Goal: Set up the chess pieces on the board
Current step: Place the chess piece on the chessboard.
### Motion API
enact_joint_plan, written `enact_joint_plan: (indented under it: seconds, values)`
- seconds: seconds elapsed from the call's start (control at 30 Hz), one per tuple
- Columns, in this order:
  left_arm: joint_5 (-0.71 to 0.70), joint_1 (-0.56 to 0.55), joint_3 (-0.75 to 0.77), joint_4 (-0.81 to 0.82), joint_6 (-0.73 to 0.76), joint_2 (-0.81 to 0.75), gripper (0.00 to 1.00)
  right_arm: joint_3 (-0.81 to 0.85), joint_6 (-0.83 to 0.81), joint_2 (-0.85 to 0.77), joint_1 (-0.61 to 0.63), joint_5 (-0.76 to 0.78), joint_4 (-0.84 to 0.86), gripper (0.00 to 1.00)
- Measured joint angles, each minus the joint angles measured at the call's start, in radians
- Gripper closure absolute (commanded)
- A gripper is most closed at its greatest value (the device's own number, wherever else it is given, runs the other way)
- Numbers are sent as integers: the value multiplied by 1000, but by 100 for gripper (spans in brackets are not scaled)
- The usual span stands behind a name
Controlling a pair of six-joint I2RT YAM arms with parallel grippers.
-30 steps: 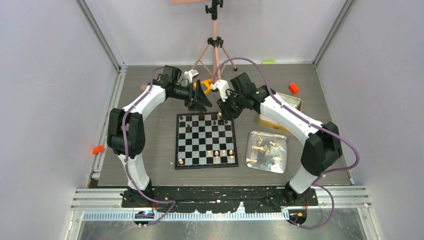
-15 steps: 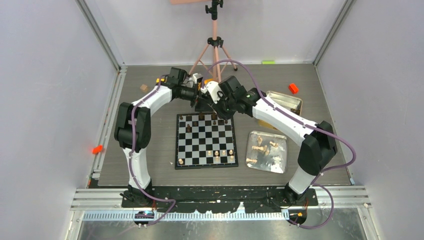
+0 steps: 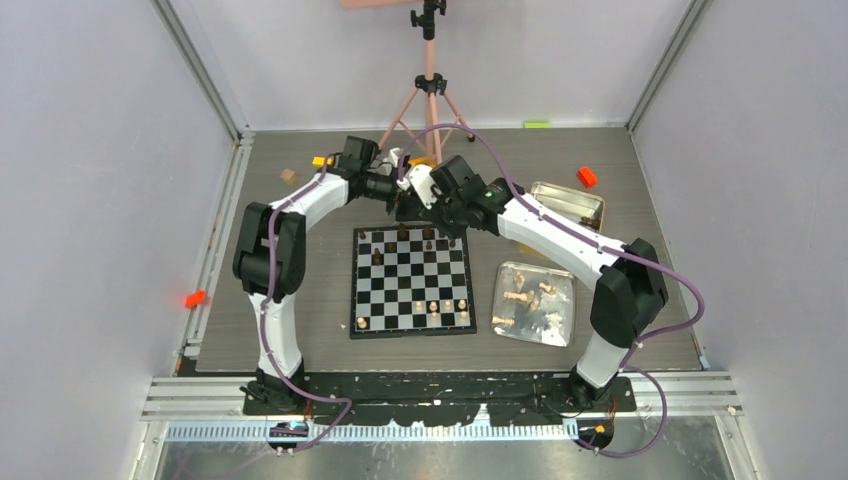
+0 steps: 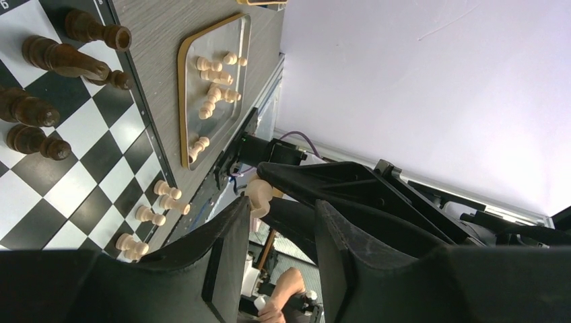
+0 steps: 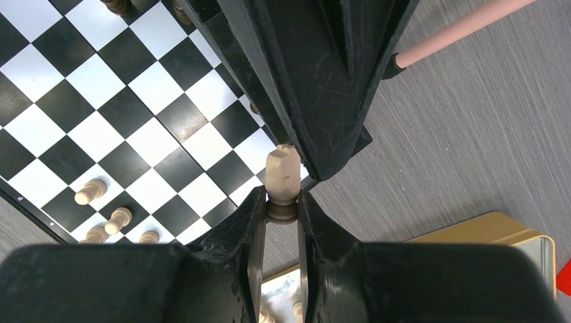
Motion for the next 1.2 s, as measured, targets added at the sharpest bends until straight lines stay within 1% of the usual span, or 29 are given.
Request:
enact_joint_plan:
  seconds: [0.23,0.43,0.63,0.67,0.8,0.97,1.03,1.13,1.2]
  values:
    - [0,-3,-10,18,-19,18,57,0,-1,0,0,20,4,99]
    - [4,-8,-14,33,-39,24,60,0,-1,0,0,28,6,99]
    - [8,-19,-24,74,-70,24,69,2,0,2,0,29,12,99]
    - [8,-19,-29,84,-75,24,72,3,0,3,0,30,13,99]
    - [8,-21,-46,108,-98,24,79,6,0,3,0,36,15,99]
    - [8,-23,-56,138,-124,24,86,10,-1,4,0,47,17,99]
    - [8,-23,-60,150,-130,24,90,10,-1,4,1,51,17,99]
    - [8,-23,-65,165,-148,25,100,10,-1,4,1,55,17,95]
    - [8,-24,-66,177,-155,26,100,10,-1,4,1,58,17,88]
